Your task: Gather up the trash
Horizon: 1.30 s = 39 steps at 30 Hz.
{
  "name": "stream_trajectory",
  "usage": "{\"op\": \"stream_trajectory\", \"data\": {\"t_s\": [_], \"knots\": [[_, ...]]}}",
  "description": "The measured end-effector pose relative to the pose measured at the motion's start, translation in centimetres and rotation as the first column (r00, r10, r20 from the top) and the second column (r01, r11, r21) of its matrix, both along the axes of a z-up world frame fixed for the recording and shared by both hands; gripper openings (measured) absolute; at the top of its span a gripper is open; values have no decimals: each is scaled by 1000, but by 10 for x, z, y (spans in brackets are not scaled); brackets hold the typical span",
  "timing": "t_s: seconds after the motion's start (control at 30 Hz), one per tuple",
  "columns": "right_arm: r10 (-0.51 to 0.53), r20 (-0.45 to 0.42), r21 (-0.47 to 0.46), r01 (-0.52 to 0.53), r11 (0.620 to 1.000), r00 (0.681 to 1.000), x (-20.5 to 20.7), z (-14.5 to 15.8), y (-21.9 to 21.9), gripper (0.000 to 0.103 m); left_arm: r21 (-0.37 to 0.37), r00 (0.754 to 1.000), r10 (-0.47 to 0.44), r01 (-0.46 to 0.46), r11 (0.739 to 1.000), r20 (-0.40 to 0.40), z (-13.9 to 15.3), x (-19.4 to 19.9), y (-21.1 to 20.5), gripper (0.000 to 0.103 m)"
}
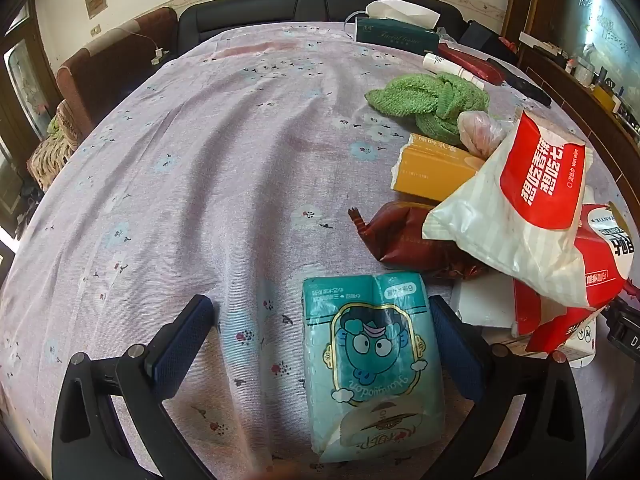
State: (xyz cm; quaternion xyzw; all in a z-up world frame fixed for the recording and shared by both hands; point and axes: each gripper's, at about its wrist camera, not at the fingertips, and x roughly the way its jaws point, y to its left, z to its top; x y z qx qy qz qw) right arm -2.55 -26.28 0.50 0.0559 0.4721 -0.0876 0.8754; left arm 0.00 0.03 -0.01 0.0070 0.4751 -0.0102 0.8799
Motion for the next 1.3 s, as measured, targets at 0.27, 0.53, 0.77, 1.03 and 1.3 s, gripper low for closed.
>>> {"op": "stream_trajectory", "data": {"t_s": [0.27, 0.53, 0.77, 1.03, 1.3], "knots": [[-3, -4, -3, 3, 1000, 1000, 1, 0, 0, 103, 7, 1000, 7, -7, 1000, -8, 3, -4, 2, 103], [102, -27, 69, -100, 993, 994, -29, 9, -8, 103, 1, 975, -19, 19, 1000, 220, 45, -85, 12, 103], [160, 228, -21, -159, 987, 960, -114, 56, 1, 103, -6, 910, 25, -25, 1000, 414, 64, -155, -5, 103], [158, 372, -143, -112, 983, 915, -165, 74, 7, 101, 7, 891, 48, -58, 998, 451, 71, -191, -23, 103], [143, 388, -134, -97, 986, 911, -189, 74, 6, 101, 7, 884, 43, -53, 999, 466, 78, -212, -28, 103]]}}
